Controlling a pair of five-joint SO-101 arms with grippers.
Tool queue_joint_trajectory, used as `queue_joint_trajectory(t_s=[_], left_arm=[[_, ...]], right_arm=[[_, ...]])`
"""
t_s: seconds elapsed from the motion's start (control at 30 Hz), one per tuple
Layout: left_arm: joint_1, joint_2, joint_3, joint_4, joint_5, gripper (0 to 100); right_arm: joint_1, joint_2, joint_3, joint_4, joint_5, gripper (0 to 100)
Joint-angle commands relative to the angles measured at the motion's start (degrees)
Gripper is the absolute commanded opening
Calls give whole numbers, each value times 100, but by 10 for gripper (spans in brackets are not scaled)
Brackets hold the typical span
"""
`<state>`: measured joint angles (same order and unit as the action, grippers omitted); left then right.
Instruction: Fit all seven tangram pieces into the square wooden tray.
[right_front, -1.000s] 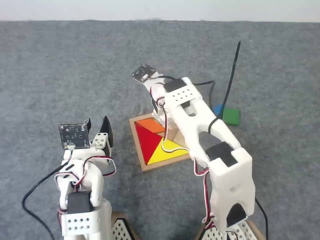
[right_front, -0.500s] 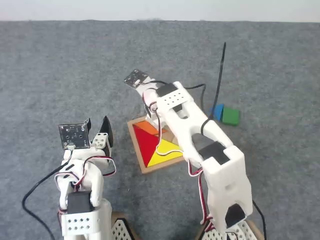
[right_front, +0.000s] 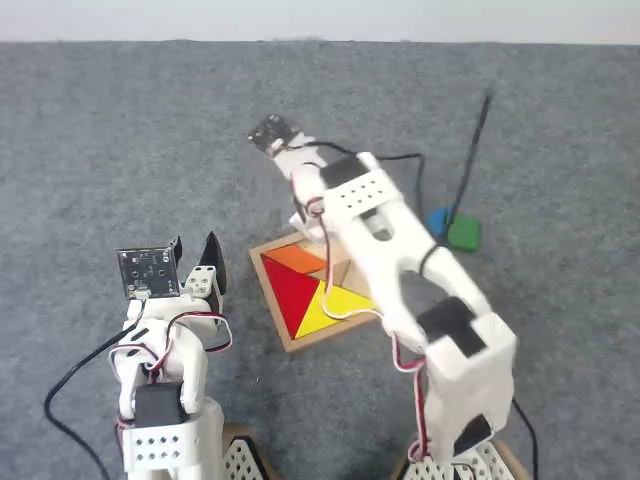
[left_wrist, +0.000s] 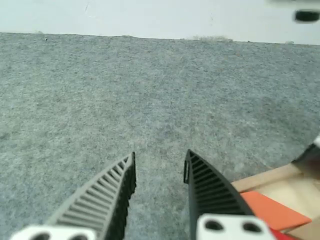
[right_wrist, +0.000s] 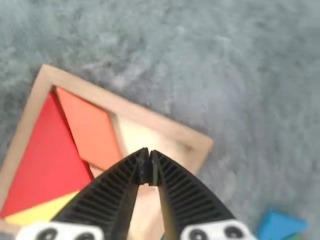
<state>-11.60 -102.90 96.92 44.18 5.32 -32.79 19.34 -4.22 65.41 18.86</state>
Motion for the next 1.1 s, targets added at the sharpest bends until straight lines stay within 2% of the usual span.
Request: queue_joint_trajectory(t_s=[0.0,0.17,0.37,0.8,1.07], left_arm=[[44,-88,-48,26,-70,152],[44,-88,-48,26,-70,152],[44,-88,-48,26,-70,152],[44,-88,-48,26,-70,152],[44,-88,-48,26,-70,152]], right_arm=[[154,-760,659,-400,-62,28],[-101,-752,1178,-1051,-105,33],[-541,-752,1196,-1121,-114,160],[-822,-207,1196,-1385,-255,162],[-963,-321,1222,-1191,-299,162]])
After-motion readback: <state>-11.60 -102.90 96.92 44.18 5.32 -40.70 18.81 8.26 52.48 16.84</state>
